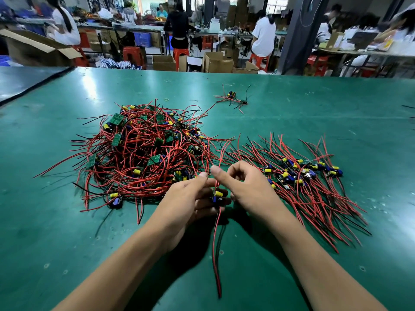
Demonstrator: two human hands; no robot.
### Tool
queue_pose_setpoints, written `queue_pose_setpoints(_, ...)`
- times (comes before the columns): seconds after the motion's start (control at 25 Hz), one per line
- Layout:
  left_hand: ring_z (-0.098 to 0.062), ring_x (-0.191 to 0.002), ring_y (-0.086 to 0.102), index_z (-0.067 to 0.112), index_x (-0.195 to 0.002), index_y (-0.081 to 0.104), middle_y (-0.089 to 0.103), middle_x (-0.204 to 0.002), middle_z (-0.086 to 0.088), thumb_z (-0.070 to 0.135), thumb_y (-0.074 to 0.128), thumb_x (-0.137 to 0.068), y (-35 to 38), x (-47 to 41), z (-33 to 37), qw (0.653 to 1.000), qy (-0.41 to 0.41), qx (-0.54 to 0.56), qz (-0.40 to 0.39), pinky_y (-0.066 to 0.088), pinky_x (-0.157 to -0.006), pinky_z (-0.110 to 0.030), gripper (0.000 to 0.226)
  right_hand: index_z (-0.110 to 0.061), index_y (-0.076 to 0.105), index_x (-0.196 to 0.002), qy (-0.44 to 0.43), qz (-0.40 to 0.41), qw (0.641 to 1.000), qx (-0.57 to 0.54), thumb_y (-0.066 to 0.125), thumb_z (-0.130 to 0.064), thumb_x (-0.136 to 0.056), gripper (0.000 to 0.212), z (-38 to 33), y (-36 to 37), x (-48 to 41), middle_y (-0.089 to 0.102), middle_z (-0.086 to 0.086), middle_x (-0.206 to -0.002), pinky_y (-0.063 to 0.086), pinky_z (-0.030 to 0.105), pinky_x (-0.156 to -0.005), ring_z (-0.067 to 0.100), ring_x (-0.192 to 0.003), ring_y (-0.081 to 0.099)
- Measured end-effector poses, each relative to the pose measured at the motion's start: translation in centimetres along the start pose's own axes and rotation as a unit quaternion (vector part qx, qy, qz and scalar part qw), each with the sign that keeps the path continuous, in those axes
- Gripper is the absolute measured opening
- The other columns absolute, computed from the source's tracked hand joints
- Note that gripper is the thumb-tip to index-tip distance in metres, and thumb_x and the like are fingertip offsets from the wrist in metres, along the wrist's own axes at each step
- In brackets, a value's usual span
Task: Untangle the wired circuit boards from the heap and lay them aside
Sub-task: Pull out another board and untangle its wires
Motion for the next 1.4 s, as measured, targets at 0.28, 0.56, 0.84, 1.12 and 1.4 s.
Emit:
queue_pose_setpoints(0.28,-0.015,-0.094,0.073,0.023,-0.105,0.071,0.076,-0.105,0.000,0.039,0.040,-0.103,0.2,-0.6,-0.7,0.999,0.001,0.031,-0.037,0.059,-0.074,-0.025,0.035,-0.025,0.064,-0.097,-0.026,-0.035,0.999,0.019,0.085,-0.024,-0.078,0.029,-0.6,0.1,0.5,0.065,-0.007,-0.079,0.047,0.026,-0.063,0.003,-0.057,0.053)
queue_pose_setpoints(0.56,-0.022,-0.081,0.065,0.022,-0.129,0.061,0.071,-0.085,0.008,0.028,0.067,-0.088,-2.2,0.4,0.9,0.791,0.271,-0.517,0.182,0.053,-0.079,-0.036,0.041,-0.022,0.070,-0.116,-0.002,0.221,0.951,0.217,0.075,-0.030,-0.086,0.032,-0.1,-5.2,-0.5,0.063,0.005,-0.113,0.047,0.032,-0.090,0.023,-0.098,0.061)
queue_pose_setpoints(0.84,-0.032,-0.087,0.066,0.028,-0.118,0.062,0.073,-0.092,-0.004,0.034,0.062,-0.091,-2.7,-0.2,0.8,0.753,0.262,-0.574,0.186,0.054,-0.073,-0.042,0.028,-0.020,0.073,-0.111,-0.154,0.081,0.957,0.233,0.077,-0.028,-0.085,0.028,-1.1,-0.8,0.4,0.062,-0.003,-0.102,0.048,0.031,-0.092,0.012,-0.093,0.059)
queue_pose_setpoints(1.12,-0.019,-0.064,0.064,0.020,-0.110,0.072,0.072,-0.075,0.002,0.027,0.069,-0.088,-2.3,0.4,1.3,0.776,0.356,-0.494,0.166,0.054,-0.063,-0.037,0.023,-0.022,0.071,-0.121,-0.133,-0.023,0.972,0.192,0.071,-0.044,-0.089,0.039,-0.9,0.8,0.7,0.069,-0.007,-0.114,0.045,0.027,-0.101,0.008,-0.108,0.062)
queue_pose_setpoints(1.4,-0.002,-0.072,0.062,0.018,-0.110,0.067,0.064,-0.076,0.019,0.011,0.076,-0.082,-1.8,0.5,1.3,0.790,0.386,-0.459,0.125,0.045,-0.071,-0.008,0.030,-0.021,0.075,-0.095,-0.082,0.003,0.997,-0.013,0.073,-0.020,-0.092,0.004,-1.5,-0.1,0.2,0.076,-0.007,-0.088,0.055,0.030,-0.082,0.004,-0.079,0.067)
Point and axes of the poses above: each hand's wrist, its own x-axis away from the middle knuckle, its own y-axis out of the palm, z = x × y, the point moved 3 cm from there along -x, towards the middle knuckle
